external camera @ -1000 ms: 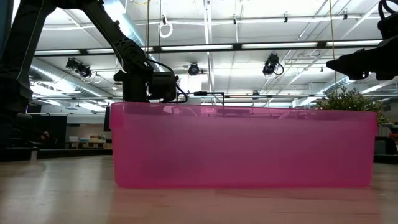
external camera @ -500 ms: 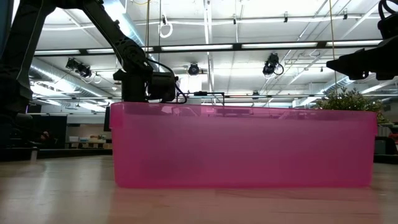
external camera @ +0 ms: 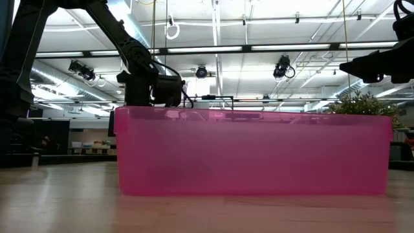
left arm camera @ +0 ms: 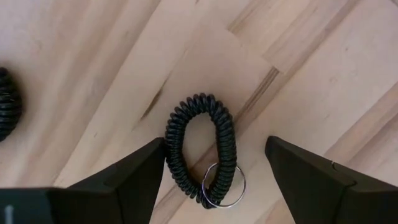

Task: Sort spring keychains
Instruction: Put the bottom black spring keychain into the red bin

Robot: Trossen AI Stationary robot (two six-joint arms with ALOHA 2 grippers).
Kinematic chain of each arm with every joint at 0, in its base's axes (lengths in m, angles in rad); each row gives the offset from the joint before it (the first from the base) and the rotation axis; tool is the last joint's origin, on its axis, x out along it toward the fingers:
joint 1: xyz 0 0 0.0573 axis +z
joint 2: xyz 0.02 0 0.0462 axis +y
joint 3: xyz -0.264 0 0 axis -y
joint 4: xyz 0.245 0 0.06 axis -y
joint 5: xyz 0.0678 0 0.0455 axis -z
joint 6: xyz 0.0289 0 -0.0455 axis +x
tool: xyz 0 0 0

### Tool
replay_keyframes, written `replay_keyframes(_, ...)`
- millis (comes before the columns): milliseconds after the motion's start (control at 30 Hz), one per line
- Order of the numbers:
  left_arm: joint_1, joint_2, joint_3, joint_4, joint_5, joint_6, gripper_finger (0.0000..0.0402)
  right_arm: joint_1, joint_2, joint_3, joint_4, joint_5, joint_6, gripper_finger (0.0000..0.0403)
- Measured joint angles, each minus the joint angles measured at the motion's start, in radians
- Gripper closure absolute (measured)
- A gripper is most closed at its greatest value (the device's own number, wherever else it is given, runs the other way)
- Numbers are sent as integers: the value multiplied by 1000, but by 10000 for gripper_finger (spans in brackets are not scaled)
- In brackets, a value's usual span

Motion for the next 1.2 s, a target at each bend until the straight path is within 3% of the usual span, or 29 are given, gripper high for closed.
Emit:
replay_keyframes(467,-1,-1,0,-19,-4,18,121,0,0,0,0,0,0,181)
replay_keyframes(600,-2,-1,0,-28,-3,20,180,0,0,0,0,0,0,181)
replay_keyframes(900,-3,-2,0,-51,-1,51,382,0,0,0,0,0,0,181)
replay_keyframes(1200,-2,-2,0,-52,-8,59,392,0,0,0,0,0,0,181)
